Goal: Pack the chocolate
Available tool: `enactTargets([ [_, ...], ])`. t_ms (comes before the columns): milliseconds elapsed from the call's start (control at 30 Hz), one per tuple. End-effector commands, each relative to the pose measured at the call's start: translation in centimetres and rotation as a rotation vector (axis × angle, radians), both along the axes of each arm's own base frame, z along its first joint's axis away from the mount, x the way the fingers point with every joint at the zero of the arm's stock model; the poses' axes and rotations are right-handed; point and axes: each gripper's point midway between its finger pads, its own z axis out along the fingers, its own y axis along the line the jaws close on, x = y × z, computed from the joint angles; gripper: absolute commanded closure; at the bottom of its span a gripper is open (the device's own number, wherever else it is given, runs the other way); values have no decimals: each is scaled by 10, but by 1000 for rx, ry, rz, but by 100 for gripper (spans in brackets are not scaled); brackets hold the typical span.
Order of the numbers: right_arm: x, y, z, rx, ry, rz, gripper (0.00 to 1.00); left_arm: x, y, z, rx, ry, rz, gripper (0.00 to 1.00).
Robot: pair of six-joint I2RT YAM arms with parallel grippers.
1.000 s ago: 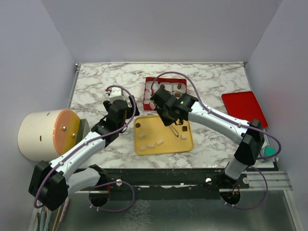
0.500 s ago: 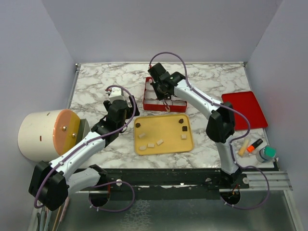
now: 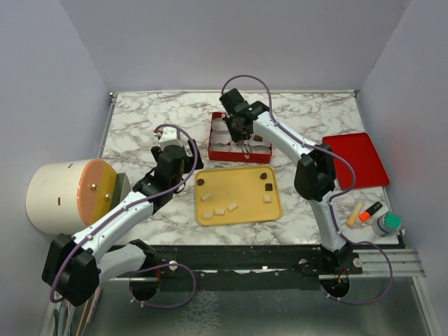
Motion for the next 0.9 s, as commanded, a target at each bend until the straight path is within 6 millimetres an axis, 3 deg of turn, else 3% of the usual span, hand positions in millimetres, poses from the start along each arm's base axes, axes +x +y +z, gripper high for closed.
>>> enactTargets([
  [0,11,3,-5,11,-8,13,95,0,-3,-6,-15,12,-14,6],
  [300,18,11,-12,30,0,32,89,2,-4,-10,-7,19,-11,6],
  [600,20,14,-13,39,5,37,72,3,-4,-11,-5,21,-11,5],
  [867,19,14,-16,43,13,36,65,3,-5,-11,-8,19,-12,5],
])
